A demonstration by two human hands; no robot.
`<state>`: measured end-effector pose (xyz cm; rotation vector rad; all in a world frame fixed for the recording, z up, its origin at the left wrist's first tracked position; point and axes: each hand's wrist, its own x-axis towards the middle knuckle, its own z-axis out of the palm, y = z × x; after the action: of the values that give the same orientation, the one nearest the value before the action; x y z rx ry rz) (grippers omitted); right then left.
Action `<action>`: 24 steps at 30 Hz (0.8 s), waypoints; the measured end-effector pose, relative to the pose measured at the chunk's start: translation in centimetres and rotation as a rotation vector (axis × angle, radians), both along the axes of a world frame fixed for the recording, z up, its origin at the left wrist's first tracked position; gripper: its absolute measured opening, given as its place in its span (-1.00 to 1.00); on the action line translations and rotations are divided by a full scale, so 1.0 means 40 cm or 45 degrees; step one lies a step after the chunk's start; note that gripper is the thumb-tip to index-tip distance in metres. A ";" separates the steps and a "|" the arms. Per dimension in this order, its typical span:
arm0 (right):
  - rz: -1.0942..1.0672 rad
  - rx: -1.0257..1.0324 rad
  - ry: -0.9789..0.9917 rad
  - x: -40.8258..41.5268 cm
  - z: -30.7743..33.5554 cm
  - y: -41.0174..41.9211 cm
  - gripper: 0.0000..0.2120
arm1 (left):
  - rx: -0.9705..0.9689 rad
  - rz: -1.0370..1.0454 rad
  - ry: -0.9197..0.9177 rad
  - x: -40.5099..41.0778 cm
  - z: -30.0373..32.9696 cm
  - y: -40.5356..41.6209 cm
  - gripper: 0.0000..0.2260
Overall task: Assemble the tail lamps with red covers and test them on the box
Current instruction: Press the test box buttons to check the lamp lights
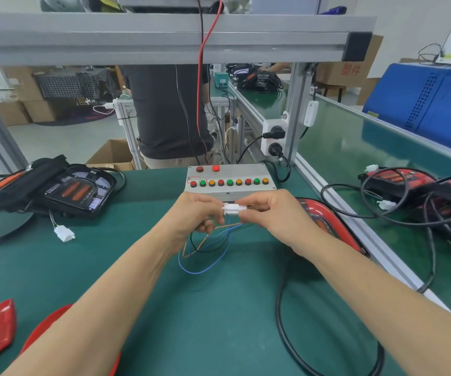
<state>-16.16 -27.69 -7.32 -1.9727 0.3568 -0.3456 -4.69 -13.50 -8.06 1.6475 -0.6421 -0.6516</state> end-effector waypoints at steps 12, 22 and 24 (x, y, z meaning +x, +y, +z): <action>0.023 -1.144 0.462 -0.155 0.056 -0.006 -0.80 | 0.145 0.121 -0.380 0.107 -0.023 0.053 -0.89; -0.149 -1.482 0.668 -0.329 -0.005 0.056 -0.77 | 0.337 0.180 -0.476 0.132 -0.070 0.095 -0.91; -0.137 -1.537 0.649 -0.315 -0.035 0.058 -0.72 | 0.392 0.186 -0.481 0.129 -0.078 0.105 -0.90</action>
<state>-28.74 -25.35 -8.70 -3.2494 0.6764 -0.0965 0.49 -9.29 -11.19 2.1115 -0.7062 -0.3444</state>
